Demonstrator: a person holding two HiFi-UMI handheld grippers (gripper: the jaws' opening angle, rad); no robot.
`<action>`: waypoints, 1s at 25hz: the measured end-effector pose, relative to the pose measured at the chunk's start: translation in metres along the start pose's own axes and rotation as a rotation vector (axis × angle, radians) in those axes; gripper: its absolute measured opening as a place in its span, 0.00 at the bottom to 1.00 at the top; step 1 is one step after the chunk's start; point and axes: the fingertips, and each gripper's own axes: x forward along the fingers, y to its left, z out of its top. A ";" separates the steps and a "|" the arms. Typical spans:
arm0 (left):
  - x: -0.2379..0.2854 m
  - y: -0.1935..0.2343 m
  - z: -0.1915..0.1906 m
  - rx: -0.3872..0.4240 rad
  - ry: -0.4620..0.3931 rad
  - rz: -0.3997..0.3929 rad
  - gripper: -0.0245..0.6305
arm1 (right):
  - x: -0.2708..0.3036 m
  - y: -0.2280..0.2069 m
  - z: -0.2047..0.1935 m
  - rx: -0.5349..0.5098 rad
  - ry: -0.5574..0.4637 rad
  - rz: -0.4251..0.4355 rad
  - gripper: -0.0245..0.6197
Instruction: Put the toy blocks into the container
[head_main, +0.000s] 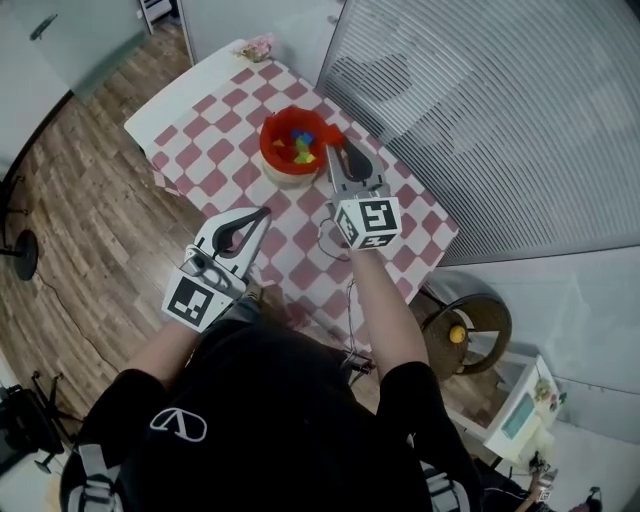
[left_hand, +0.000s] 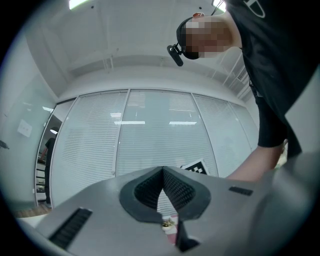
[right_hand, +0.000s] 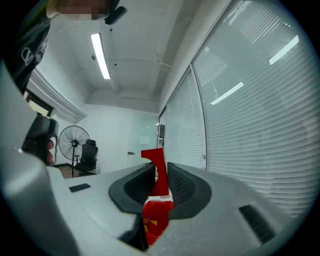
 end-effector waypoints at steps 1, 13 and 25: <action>-0.001 0.001 0.000 0.000 0.002 0.004 0.05 | 0.009 -0.005 -0.006 0.003 0.012 -0.005 0.16; -0.013 0.017 -0.009 -0.005 0.028 0.048 0.05 | 0.079 -0.020 -0.044 -0.020 0.113 -0.011 0.16; -0.013 0.021 -0.013 -0.019 0.032 0.059 0.05 | 0.095 -0.025 -0.160 0.049 0.422 -0.003 0.16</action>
